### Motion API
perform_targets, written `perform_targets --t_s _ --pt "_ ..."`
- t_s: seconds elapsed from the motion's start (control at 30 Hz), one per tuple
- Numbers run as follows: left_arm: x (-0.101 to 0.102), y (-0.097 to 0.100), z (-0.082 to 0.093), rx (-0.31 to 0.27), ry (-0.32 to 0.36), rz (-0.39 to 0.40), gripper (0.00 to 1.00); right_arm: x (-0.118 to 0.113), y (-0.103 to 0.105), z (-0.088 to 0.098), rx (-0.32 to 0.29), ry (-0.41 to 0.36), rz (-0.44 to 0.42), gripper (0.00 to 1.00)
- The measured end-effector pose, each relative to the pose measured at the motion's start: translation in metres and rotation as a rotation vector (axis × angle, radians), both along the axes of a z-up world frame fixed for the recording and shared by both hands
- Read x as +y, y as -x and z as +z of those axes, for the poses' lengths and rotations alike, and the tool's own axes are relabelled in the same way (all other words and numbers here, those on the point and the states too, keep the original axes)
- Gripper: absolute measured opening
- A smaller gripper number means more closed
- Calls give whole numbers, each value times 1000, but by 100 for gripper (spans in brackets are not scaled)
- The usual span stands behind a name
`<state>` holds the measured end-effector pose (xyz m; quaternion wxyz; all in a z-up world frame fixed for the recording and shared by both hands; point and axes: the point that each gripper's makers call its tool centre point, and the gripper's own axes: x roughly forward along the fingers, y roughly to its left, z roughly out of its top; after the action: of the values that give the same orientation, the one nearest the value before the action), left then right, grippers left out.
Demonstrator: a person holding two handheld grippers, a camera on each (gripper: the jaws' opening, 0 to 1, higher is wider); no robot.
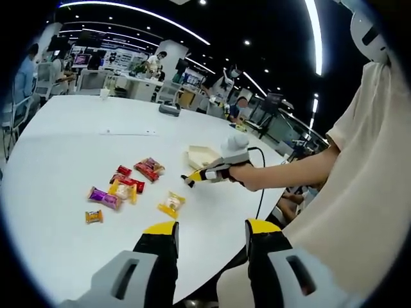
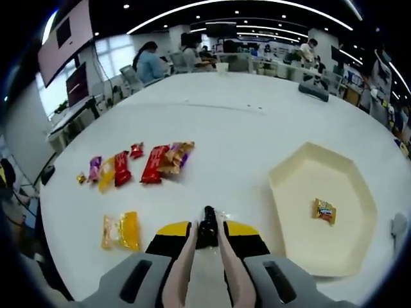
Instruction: Place the target food into the container with the food tongs after gripping and lifting it, then release it inside without dropping or visibly crushing the food.
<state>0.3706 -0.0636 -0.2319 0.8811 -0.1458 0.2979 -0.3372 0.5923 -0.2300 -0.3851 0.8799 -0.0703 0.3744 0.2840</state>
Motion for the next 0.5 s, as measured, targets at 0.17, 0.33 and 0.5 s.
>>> perform_targets --t_s 0.17,0.33,0.5 --pt "0 -1 1 -4 2 4 41 1 -2 5 4 -9 8 18" --pt "0 -1 1 -8 2 7 41 2 -2 15 -10 -19 0 18" --pt "0 -1 1 -10 5 8 41 3 -2 23 -19 -28 3 18"
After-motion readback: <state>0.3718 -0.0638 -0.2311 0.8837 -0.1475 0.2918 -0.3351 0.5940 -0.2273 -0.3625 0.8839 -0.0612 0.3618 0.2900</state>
